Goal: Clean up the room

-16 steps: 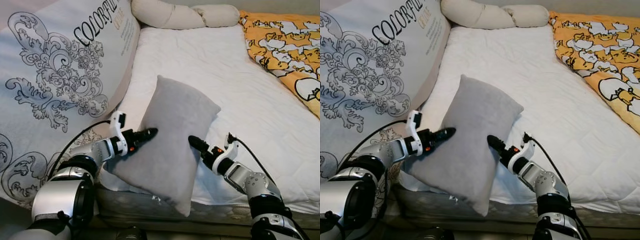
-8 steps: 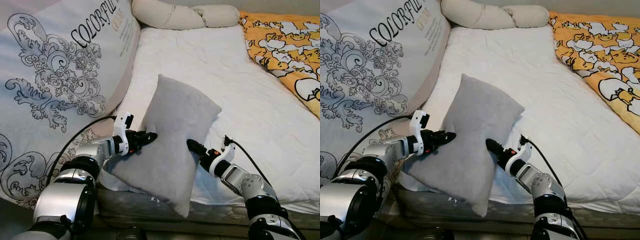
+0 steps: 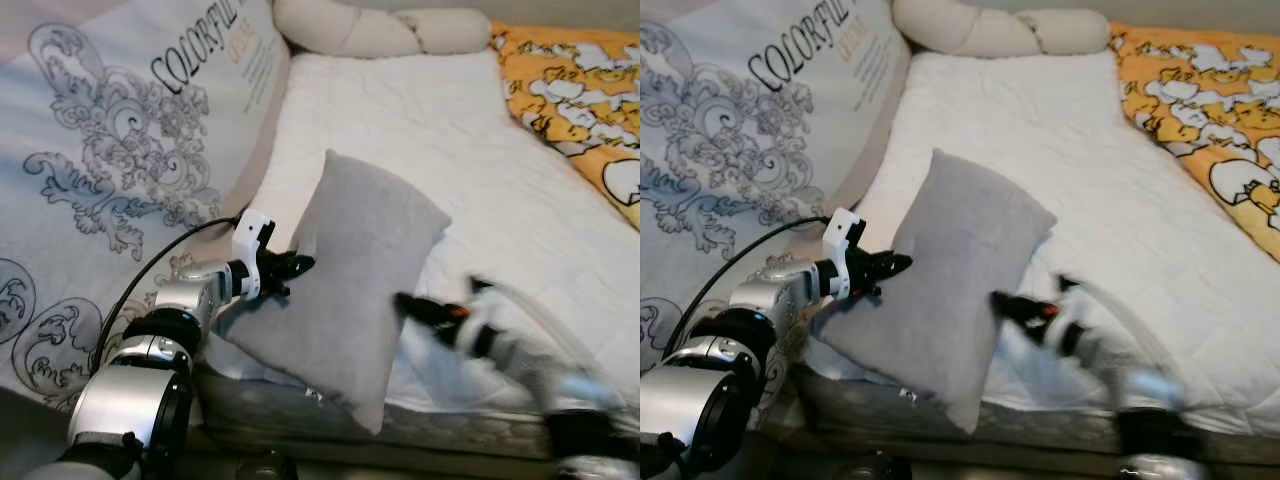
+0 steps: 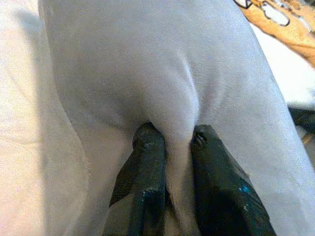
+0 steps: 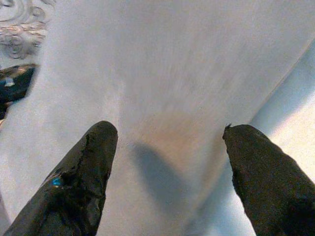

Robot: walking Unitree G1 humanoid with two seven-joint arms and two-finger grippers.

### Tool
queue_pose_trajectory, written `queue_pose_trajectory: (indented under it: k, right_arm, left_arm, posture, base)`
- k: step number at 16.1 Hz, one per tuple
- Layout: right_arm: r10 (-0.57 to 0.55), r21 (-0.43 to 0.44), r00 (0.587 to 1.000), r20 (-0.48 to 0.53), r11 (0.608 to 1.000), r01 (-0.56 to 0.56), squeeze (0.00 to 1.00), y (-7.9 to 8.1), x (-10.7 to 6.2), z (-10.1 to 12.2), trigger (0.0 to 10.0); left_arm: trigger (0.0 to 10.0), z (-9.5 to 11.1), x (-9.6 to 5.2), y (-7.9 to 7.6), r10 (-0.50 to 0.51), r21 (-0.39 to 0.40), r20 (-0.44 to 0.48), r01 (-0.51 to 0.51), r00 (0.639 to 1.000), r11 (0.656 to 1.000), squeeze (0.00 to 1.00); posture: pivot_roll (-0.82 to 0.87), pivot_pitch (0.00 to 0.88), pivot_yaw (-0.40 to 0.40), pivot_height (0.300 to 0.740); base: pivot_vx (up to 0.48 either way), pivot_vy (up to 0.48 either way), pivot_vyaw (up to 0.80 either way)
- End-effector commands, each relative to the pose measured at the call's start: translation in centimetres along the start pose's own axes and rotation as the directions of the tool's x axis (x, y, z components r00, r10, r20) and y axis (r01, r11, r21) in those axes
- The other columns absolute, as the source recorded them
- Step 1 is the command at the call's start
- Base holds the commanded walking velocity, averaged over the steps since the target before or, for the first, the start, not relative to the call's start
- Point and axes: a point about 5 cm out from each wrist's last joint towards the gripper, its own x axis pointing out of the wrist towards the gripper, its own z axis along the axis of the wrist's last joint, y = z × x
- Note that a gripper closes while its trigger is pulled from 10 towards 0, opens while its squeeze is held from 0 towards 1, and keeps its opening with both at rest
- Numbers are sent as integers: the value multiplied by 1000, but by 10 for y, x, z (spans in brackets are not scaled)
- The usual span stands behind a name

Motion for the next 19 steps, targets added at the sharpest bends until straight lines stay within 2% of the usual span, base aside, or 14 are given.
queue_pose_trajectory:
  k: [1, 3, 5, 6, 8, 11, 12, 13, 15, 16, 17, 18, 19]
  right_arm:
    - [47, -46, 999, 10, 998, -47, 0, 6, -2, 7, 10000]
    - [87, -116, 996, 12, 990, -85, 0, 8, -14, 15, 10000]
    - [105, -162, 994, -10, 981, -106, 0, 13, -14, 13, 10000]
    - [121, -174, 992, -22, 977, -123, 0, 17, -12, 12, 10000]
    - [177, -212, 983, -53, 960, -184, 0, 29, -7, 11, 10000]
    - [179, -229, 983, -45, 956, -184, 0, 33, -3, 16, 10000]
    - [177, -236, 983, -44, 954, -183, 0, 33, -2, 17, 10000]
    - [177, -239, 983, -44, 954, -183, 0, 33, -2, 18, 10000]
    - [195, -249, 980, -45, 948, -200, 0, 38, 0, 20, 10000]
    - [200, -250, 979, -47, 946, -206, 0, 39, 0, 20, 10000]
    - [210, -254, 976, -50, 943, -216, 0, 40, 1, 21, 10000]
    - [220, -255, 974, -52, 940, -226, 0, 43, 2, 22, 10000]
    - [227, -258, 972, -55, 938, -233, 0, 44, 3, 22, 10000]
  left_arm:
    - [0, 3, 3, -3, -3, 49, -9, 4, 1000, 999, 0]
    - [0, 12, 5, -5, -1, 165, -4, 1, 1000, 986, 0]
    - [0, 32, 8, -9, -8, 237, 57, -6, 998, 971, 0]
    - [0, 41, 9, -10, -7, 252, 88, -15, 996, 968, 0]
    - [0, 72, 8, -12, 4, 316, 187, -64, 982, 947, 0]
    - [0, 107, -1, -10, 55, 347, 319, -171, 946, 922, 0]
    - [0, 113, -8, -2, 124, 331, 354, -248, 927, 910, 0]
    - [0, 114, -11, 2, 153, 320, 364, -278, 919, 906, 0]
    - [0, 105, -28, 24, 327, 233, 383, -433, 864, 871, 0]
    - [0, 101, -32, 29, 363, 216, 382, -465, 850, 859, 0]
    - [0, 95, -40, 37, 426, 182, 384, -520, 819, 835, 0]
    - [0, 87, -49, 46, 493, 135, 386, -577, 780, 806, 0]
    - [0, 74, -68, 61, 615, 32, 374, -672, 694, 740, 0]
  posture:
    - [-26, 0, 85, 740]
    - [-28, 0, 87, 740]
    - [-28, 0, 90, 740]
    - [-27, 0, 92, 740]
    - [-23, 0, 95, 740]
    - [-19, 0, 95, 740]
    - [-17, 0, 93, 740]
    - [-17, 0, 93, 740]
    - [-16, 0, 90, 740]
    - [-16, 0, 90, 740]
    - [-15, 0, 87, 740]
    - [-13, 0, 85, 740]
    - [-13, 0, 84, 740]
  base:
    - [0, 0, 0]
    - [0, 0, 0]
    - [0, 0, 0]
    - [0, 0, 0]
    - [0, 0, 0]
    - [0, 0, 0]
    - [0, 0, 0]
    - [0, 0, 0]
    - [0, 0, 0]
    - [0, 0, 0]
    - [0, 0, 0]
    - [0, 0, 0]
    - [0, 0, 0]
